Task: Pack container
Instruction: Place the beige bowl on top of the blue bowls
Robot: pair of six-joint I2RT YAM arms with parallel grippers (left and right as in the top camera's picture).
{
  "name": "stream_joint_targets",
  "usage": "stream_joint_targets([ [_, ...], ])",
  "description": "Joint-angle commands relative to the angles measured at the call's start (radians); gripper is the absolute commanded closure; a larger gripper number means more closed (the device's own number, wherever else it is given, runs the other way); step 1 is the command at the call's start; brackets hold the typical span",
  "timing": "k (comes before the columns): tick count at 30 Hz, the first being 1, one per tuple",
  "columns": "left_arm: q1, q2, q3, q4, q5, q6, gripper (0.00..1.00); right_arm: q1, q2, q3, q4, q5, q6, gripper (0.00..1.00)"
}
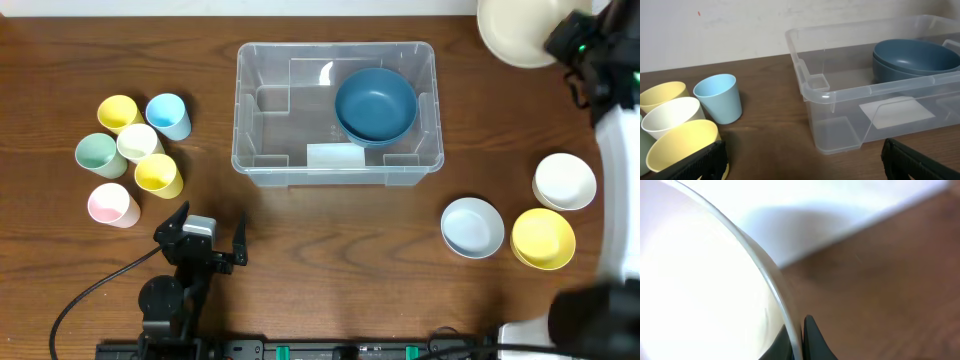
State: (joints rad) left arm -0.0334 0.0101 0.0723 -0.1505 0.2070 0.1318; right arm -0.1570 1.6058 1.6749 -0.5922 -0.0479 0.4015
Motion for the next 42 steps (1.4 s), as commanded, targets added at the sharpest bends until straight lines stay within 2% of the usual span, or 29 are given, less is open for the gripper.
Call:
stream_joint_targets([
  [1, 0.005, -0.005, -0.017, -0.027, 0.011, 0.006, 0.02, 0.095, -0.025, -0.002, -0.036, -0.087, -0.009, 0.98],
  [7, 0.005, -0.005, -0.017, -0.027, 0.011, 0.006, 0.02, 0.248, 0.017, -0.021, -0.079, -0.043, -0.009, 0.98],
  [13, 0.005, -0.005, -0.017, -0.027, 0.011, 0.006, 0.02, 0.346, 0.135, -0.061, -0.078, -0.027, -0.009, 0.98],
  [23, 0.005, -0.005, -0.017, -0.027, 0.011, 0.006, 0.02, 0.394, 0.319, -0.061, -0.074, -0.023, 0.005, 0.99],
  [29, 0.005, -0.005, -0.017, -0.027, 0.011, 0.006, 0.02, 0.393, 0.343, -0.061, -0.068, -0.005, 0.013, 0.98],
  [30, 0.005, -0.005, -0.017, -0.027, 0.011, 0.006, 0.02, 0.393, 0.343, -0.061, -0.064, -0.005, 0.013, 0.92],
  [31, 0.005, -0.005, -0.017, -0.027, 0.011, 0.006, 0.02, 0.393, 0.343, -0.061, -0.062, -0.005, 0.009, 0.78],
  [33, 0.005, -0.005, -0.017, -0.027, 0.011, 0.006, 0.02, 0.393, 0.343, -0.061, -0.062, -0.005, 0.005, 0.39],
  [34, 0.005, -0.005, -0.017, -0.027, 0.011, 0.006, 0.02, 0.393, 0.343, -0.061, -0.063, -0.005, 0.001, 0.27],
  [36, 0.005, -0.005, -0.017, -0.027, 0.011, 0.006, 0.02, 0.393, 0.34, -0.059, -0.055, -0.014, -0.021, 0.18],
  [42, 0.005, -0.005, -0.017, -0.027, 0.011, 0.006, 0.02, 0.384, 0.239, -0.013, -0.084, -0.016, -0.031, 0.15],
])
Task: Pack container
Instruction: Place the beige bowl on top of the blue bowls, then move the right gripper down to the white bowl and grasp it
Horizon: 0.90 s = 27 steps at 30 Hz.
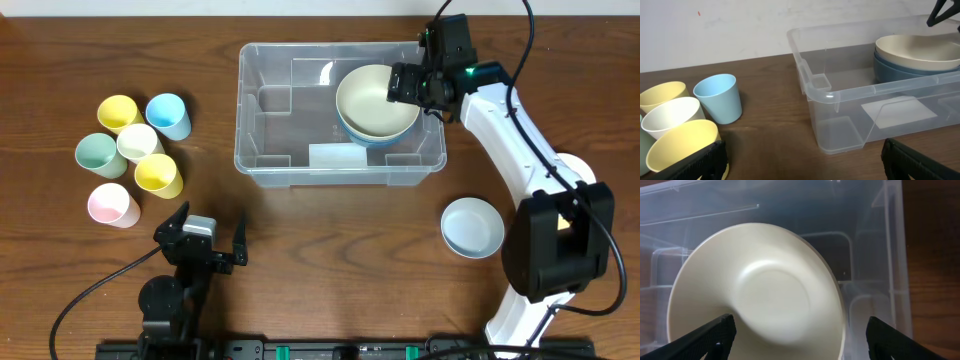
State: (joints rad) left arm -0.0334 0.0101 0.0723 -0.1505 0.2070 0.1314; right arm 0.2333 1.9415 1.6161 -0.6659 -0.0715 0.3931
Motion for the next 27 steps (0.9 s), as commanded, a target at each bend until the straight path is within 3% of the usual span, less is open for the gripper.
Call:
stream_joint_targets([
  [1, 0.005, -0.005, -0.017, -0.027, 0.011, 0.006, 0.02, -0.014, -0.127, 0.056, -0.021, 0.011, -0.024, 0.13],
  [10, 0.005, -0.005, -0.017, -0.027, 0.011, 0.006, 0.02, -0.225, -0.343, 0.063, -0.228, 0.077, -0.003, 0.01],
  [17, 0.005, -0.005, -0.017, -0.027, 0.011, 0.006, 0.02, -0.463, -0.345, 0.022, -0.456, 0.16, 0.093, 0.01],
  [22, 0.005, -0.005, -0.017, -0.027, 0.011, 0.006, 0.02, -0.595, -0.344, -0.113, -0.417, 0.14, 0.092, 0.02],
  [27, 0.005, -0.005, -0.017, -0.027, 0.011, 0.006, 0.02, -0.611, -0.344, -0.284, -0.251, 0.066, 0.01, 0.14],
])
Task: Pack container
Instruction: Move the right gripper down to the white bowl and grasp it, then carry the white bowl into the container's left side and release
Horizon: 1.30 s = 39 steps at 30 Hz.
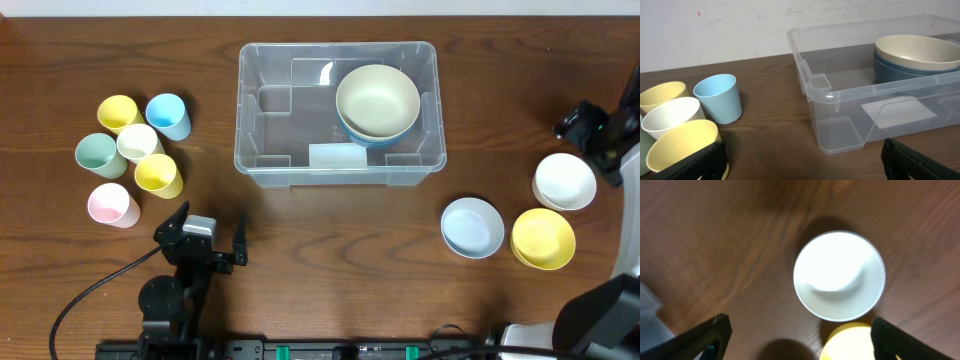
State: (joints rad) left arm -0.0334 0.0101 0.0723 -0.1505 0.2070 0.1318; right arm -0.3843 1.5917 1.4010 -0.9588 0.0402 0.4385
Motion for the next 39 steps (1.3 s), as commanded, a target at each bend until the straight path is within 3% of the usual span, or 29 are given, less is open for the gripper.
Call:
stream_joint_targets([
  [1, 0.005, -0.005, -0.017, -0.027, 0.011, 0.006, 0.02, 0.01, 0.006, -0.1, 0.072, -0.045, -0.036, 0.17],
  [14, 0.005, -0.005, -0.017, -0.027, 0.011, 0.006, 0.02, 0.012, 0.017, -0.376, 0.396, -0.044, -0.036, 0.42],
  [24, 0.005, -0.005, -0.017, -0.027, 0.011, 0.006, 0.02, 0.013, 0.099, -0.46, 0.542, -0.054, -0.035, 0.47],
  [29, 0.005, -0.005, -0.017, -0.027, 0.011, 0.006, 0.02, 0.013, 0.128, -0.459, 0.577, -0.061, -0.035, 0.65],
  [32, 0.005, -0.005, -0.017, -0.027, 0.011, 0.006, 0.02, 0.012, 0.123, -0.441, 0.582, -0.061, -0.035, 0.84],
  [35, 0.005, -0.005, -0.017, -0.027, 0.011, 0.006, 0.02, 0.011, 0.116, -0.39, 0.556, -0.072, -0.035, 0.97],
  [39, 0.005, -0.005, -0.017, -0.027, 0.011, 0.006, 0.02, 0.012, 0.096, -0.262, 0.449, -0.087, -0.025, 0.99],
])
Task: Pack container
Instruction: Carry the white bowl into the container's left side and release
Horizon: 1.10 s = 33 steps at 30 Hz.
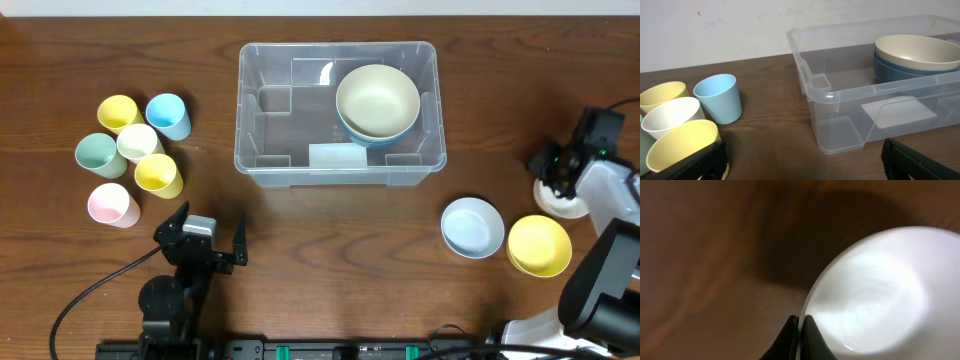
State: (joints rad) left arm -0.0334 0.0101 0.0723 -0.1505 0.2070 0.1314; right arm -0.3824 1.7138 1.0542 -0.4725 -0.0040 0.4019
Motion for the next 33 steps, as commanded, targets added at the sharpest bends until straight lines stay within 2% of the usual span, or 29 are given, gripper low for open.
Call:
stream_joint_targets([
  [1, 0.005, -0.005, -0.017, -0.027, 0.011, 0.006, 0.02, 0.011, -0.035, 0.12, -0.067, -0.052, 0.012, 0.99],
  [6, 0.005, -0.005, -0.017, -0.027, 0.011, 0.006, 0.02, 0.021, -0.132, 0.306, -0.199, -0.194, 0.0, 0.99],
  [9, 0.005, -0.005, -0.017, -0.027, 0.011, 0.006, 0.02, 0.069, -0.217, 0.381, -0.191, -0.375, -0.024, 0.99],
  [12, 0.005, -0.005, -0.017, -0.027, 0.011, 0.006, 0.02, 0.181, -0.299, 0.414, -0.144, -0.429, -0.025, 0.99],
  [17, 0.005, -0.005, -0.017, -0.027, 0.011, 0.006, 0.02, 0.501, -0.358, 0.415, -0.034, -0.266, -0.021, 0.99],
  [22, 0.005, -0.005, -0.017, -0.027, 0.011, 0.006, 0.02, 0.83, -0.283, 0.416, 0.055, -0.003, -0.022, 0.99],
  [26, 0.005, -0.005, -0.017, -0.027, 0.011, 0.006, 0.02, 0.948, -0.172, 0.416, 0.122, 0.08, -0.026, 0.99],
  [33, 0.005, -0.005, -0.017, -0.027, 0.011, 0.006, 0.02, 1.03, 0.023, 0.416, 0.256, 0.078, -0.026, 0.99],
])
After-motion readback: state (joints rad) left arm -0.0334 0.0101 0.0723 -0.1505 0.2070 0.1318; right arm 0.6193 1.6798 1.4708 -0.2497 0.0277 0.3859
